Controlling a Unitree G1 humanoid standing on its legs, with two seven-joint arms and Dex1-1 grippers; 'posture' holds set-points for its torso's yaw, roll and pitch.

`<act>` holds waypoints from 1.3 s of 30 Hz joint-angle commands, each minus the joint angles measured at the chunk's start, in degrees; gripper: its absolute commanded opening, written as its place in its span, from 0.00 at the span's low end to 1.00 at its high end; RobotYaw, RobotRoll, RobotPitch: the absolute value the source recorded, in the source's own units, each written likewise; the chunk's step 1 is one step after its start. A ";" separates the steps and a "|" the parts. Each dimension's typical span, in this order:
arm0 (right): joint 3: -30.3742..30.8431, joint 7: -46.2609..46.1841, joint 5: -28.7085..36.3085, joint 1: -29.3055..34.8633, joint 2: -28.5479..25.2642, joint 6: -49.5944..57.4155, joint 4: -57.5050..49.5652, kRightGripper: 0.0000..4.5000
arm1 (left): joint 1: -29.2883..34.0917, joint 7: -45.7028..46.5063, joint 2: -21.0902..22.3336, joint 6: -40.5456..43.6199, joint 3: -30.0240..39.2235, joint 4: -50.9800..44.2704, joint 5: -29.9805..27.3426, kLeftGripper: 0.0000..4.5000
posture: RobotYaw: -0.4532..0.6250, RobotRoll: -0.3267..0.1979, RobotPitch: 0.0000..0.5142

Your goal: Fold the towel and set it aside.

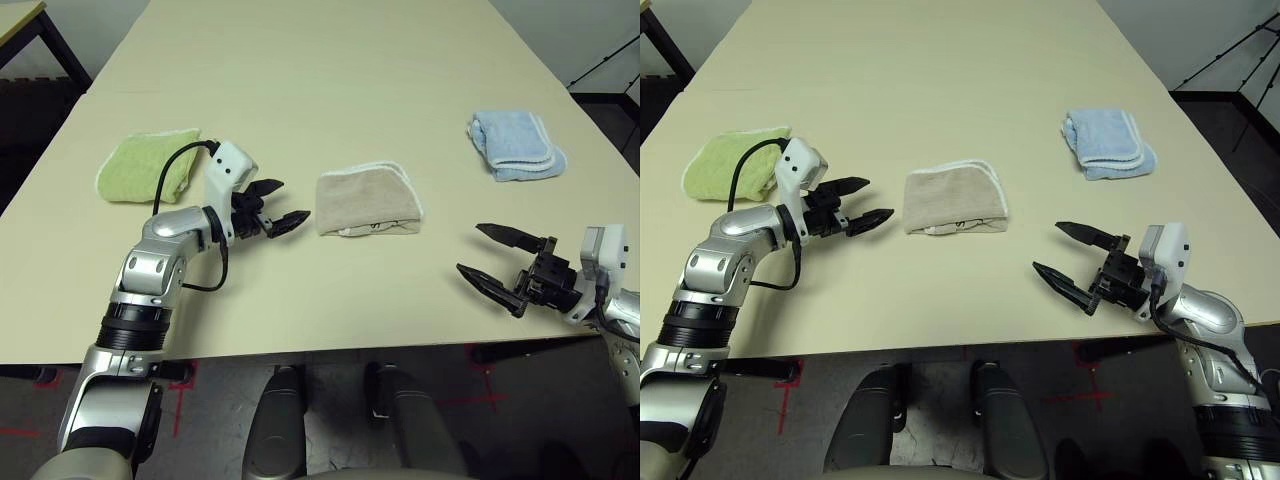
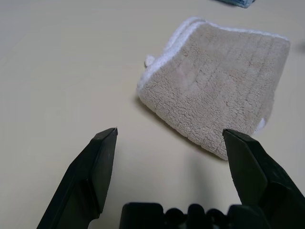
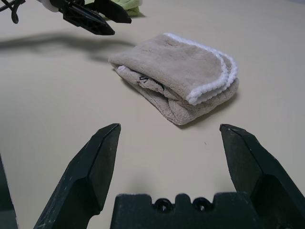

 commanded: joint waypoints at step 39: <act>-1.62 -3.58 -0.85 2.31 -2.27 -2.65 -0.11 1.00 | -21.71 32.67 -23.39 62.41 23.03 16.65 -12.40 0.99 | 0.43 0.62 0.33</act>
